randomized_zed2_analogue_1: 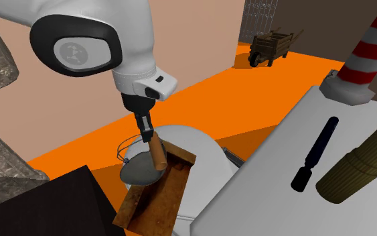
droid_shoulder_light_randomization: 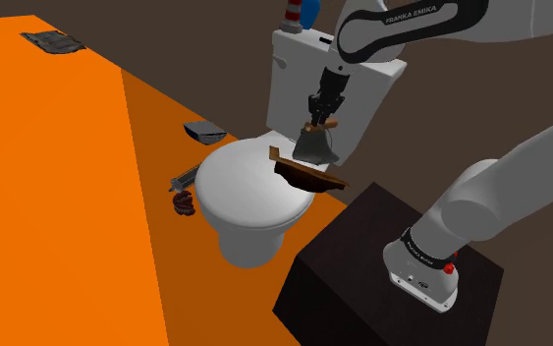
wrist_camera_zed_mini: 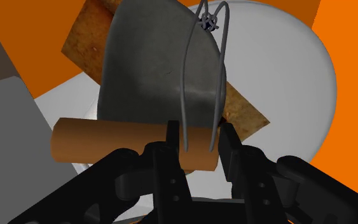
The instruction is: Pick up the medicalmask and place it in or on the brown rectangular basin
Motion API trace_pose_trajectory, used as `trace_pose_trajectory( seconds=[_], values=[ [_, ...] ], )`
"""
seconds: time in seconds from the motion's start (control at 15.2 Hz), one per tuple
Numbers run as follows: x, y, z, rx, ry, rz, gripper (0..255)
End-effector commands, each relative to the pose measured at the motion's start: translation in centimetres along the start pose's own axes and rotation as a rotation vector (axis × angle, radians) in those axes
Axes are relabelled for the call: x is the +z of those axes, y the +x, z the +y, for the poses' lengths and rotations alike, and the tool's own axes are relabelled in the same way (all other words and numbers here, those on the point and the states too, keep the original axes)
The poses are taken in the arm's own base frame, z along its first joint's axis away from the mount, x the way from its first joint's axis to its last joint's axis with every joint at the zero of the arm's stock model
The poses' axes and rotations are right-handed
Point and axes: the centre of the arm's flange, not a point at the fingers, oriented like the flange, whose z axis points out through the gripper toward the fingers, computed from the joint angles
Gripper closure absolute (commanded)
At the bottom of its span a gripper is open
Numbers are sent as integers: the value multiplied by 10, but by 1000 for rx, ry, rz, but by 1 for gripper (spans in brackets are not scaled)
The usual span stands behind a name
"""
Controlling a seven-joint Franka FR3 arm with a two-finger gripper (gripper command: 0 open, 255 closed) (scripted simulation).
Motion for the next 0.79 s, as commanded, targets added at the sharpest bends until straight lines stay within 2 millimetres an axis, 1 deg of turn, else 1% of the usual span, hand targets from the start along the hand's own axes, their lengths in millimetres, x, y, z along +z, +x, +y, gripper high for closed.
trace_pose_trajectory(
  seconds=[0.0, 0.07, 0.59, 0.66, 0.73],
  values=[
    [11, 1, 1, 0, 0, 1, 255],
    [18, 1, 2, 0, 0, 1, 255],
    [18, 1, 2, 0, 0, 1, 255],
    [18, 1, 2, 0, 0, 1, 0],
    [18, 1, 2, 0, 0, 1, 0]
  ],
)
